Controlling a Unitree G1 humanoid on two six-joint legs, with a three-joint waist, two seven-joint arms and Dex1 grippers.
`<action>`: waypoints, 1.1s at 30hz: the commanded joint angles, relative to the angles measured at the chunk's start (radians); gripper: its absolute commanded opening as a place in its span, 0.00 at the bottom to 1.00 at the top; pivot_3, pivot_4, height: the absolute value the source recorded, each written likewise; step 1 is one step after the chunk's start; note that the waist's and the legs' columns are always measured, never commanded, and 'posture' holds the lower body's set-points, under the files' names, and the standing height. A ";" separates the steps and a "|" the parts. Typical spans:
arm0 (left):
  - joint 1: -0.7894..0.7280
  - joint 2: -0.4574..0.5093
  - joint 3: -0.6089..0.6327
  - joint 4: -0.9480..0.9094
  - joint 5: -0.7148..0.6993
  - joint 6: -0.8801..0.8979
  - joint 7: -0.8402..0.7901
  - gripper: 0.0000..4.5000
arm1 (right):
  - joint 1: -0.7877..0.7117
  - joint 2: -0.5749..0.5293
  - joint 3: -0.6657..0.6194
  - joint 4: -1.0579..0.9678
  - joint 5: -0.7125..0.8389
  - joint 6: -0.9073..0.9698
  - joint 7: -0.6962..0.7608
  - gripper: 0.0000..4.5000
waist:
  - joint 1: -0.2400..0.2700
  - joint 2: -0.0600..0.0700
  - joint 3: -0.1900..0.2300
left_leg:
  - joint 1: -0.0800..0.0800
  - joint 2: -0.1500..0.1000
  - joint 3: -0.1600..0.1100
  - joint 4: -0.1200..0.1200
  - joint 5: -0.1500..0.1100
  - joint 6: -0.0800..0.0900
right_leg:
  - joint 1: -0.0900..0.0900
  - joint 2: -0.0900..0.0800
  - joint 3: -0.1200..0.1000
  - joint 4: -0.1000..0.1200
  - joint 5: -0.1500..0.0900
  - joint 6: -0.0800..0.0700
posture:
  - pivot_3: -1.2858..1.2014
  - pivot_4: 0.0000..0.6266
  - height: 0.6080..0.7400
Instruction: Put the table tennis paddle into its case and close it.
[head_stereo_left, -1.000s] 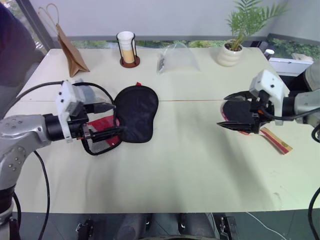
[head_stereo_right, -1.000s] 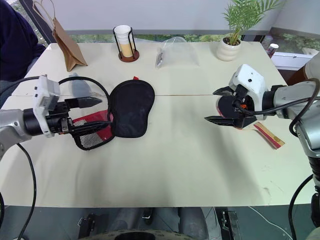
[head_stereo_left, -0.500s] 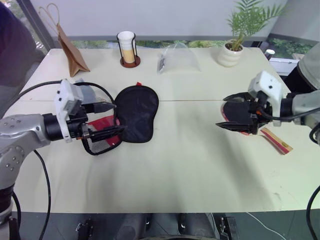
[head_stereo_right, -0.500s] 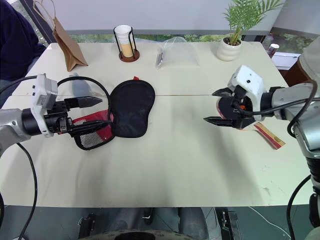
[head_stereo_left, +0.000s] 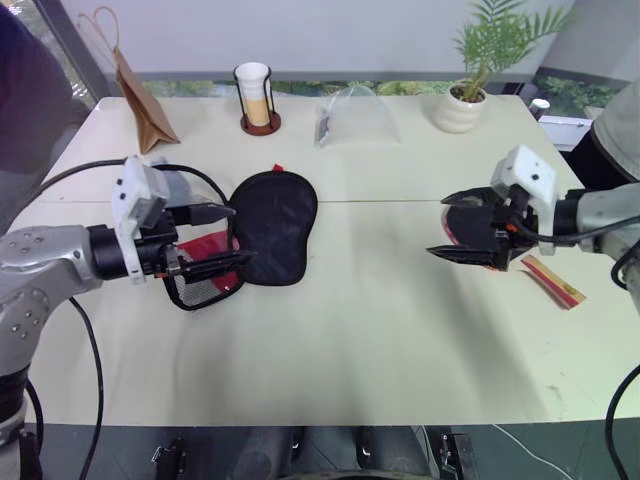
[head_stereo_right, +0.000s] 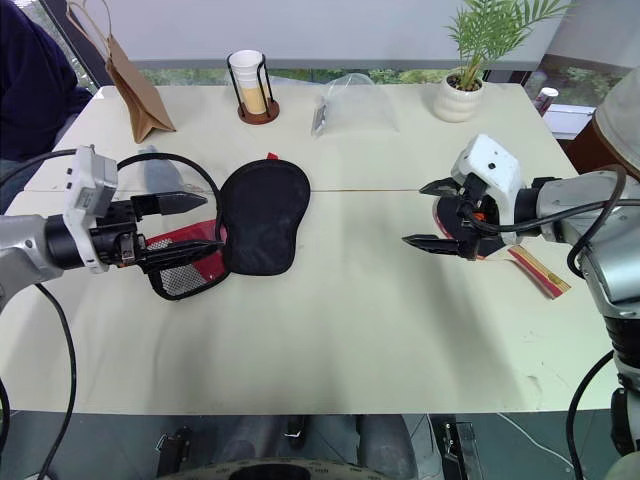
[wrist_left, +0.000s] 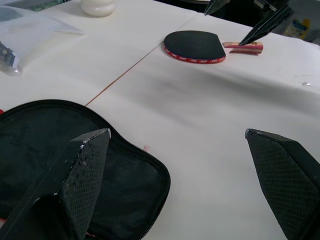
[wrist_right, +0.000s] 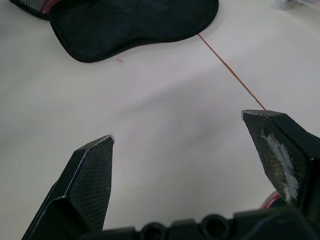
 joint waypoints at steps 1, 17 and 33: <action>-0.033 0.002 0.005 0.030 0.007 -0.023 -0.014 1.00 | -0.070 0.096 0.071 -0.018 0.008 0.089 -0.068 0.99 | -0.007 0.000 0.000 | 0.000 0.000 0.000 0.000 0.000 0.000 | 0.000 0.000 0.000 0.000 0.000 0.000 | 0.52 0.24 0.95; 0.013 0.077 0.055 0.091 0.077 -0.071 -0.095 1.00 | -0.308 0.732 0.404 0.330 -0.174 0.266 -0.417 0.99 | -0.049 -0.002 0.000 | -0.001 0.000 0.000 -0.002 0.004 -0.003 | -0.013 0.002 0.001 0.013 0.002 -0.002 | 0.52 0.24 0.95; 0.045 0.069 0.080 0.046 0.069 -0.066 -0.057 1.00 | -0.360 0.990 0.438 0.667 -0.285 0.154 -0.483 0.99 | -0.070 -0.002 0.000 | 0.001 0.001 -0.002 -0.005 0.008 -0.008 | -0.015 0.005 0.001 0.017 0.003 -0.002 | 0.52 0.24 0.95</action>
